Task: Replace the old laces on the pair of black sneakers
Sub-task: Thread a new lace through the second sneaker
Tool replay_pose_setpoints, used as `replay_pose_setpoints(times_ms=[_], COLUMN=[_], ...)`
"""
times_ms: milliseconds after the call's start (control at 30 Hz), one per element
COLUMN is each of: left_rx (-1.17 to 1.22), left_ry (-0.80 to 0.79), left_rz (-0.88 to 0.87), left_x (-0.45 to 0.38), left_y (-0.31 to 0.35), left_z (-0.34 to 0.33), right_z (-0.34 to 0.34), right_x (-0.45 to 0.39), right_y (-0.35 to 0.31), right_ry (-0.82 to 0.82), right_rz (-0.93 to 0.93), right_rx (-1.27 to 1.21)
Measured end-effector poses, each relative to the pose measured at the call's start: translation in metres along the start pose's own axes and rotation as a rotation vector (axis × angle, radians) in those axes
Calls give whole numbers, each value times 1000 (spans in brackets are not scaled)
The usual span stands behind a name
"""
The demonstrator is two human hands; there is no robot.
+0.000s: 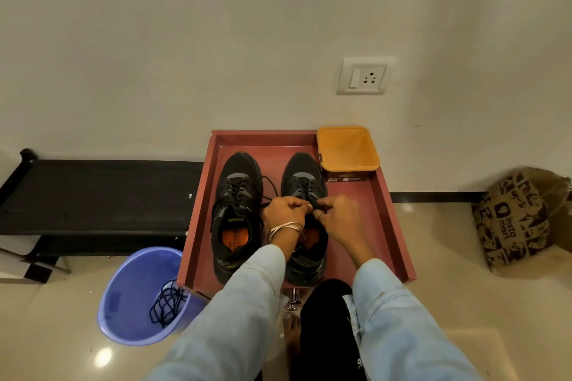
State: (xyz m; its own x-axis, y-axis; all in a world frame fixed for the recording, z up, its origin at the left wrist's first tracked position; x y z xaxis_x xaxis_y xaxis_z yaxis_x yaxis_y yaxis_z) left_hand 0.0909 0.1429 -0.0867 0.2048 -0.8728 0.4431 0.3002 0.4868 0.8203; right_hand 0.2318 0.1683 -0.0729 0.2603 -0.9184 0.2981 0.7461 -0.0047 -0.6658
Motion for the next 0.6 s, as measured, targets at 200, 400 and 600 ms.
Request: replay_pose_setpoints(times_ms=[200,400,600], left_rx=[83,90,-30], left_ry=[-20,12,55], left_rz=[35,50,-16], left_x=[-3,-2,-3], left_y=[-6,-6,-4], left_z=[-3,-4,-3], right_z=[-1,-1,-5], right_x=[-2,-2,-1], right_y=[-1,0,1], right_ry=[-20,-17,0], right_rz=[22,30,20], right_rx=[39,49,38])
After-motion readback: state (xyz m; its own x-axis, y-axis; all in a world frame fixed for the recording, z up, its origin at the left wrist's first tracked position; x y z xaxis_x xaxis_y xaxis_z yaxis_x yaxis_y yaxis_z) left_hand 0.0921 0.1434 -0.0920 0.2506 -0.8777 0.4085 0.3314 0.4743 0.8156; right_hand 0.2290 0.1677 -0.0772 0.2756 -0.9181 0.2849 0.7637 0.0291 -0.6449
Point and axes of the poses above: each hand's wrist, its own x-axis away from the middle knuckle, its own z-axis out of the back of the hand, y = z × x, the point moved 8 cm from there along -x, towards the middle knuckle, and after that the axes turned 15 degrees about -y, right-handed, at the moved point
